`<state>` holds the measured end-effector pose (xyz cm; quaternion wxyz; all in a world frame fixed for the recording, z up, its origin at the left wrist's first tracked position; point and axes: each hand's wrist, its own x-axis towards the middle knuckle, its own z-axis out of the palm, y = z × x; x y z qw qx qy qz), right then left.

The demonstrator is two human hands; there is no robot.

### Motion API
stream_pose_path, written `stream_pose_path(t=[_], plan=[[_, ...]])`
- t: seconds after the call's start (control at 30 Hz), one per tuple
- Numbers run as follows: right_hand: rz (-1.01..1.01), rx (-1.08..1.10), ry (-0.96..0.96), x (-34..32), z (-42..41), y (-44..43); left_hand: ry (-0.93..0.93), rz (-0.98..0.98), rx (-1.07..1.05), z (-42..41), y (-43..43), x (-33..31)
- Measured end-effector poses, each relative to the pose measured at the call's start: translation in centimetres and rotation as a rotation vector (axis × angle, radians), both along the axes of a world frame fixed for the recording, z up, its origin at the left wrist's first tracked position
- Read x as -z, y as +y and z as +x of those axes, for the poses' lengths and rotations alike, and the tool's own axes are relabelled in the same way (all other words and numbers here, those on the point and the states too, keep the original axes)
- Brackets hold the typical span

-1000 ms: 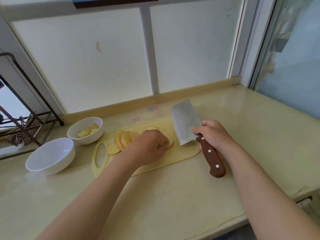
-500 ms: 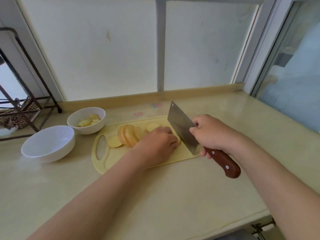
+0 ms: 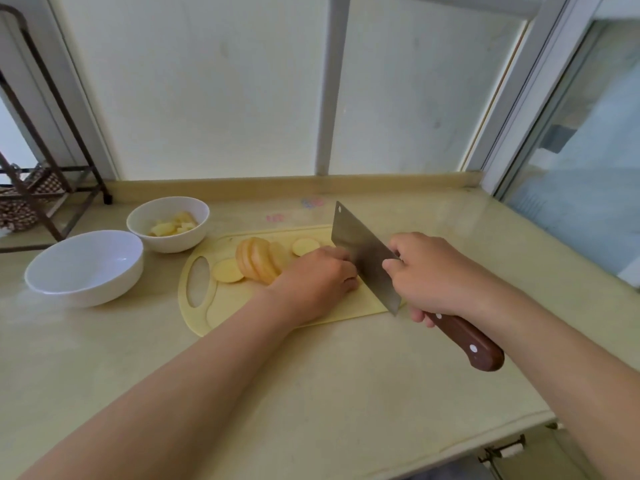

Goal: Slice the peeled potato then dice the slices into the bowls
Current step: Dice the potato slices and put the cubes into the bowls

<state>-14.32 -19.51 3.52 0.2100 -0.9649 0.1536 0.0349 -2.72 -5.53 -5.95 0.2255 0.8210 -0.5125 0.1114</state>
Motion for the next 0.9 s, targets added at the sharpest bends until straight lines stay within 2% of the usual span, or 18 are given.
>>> stream_pose_path(t=[0.33,0.6,0.9], plan=[[-0.046,-0.047,0.004,-0.1,-0.3,-0.7,0.006,0.001,0.005,0.1,-0.6,0.0],[-0.073,-0.068,0.165,-0.6,0.7,-0.3,0.026,-0.024,0.014,0.7,-0.5,0.5],[0.002,-0.020,0.162,0.7,4.7,0.3,0.035,-0.023,0.029,1.0,0.0,0.1]])
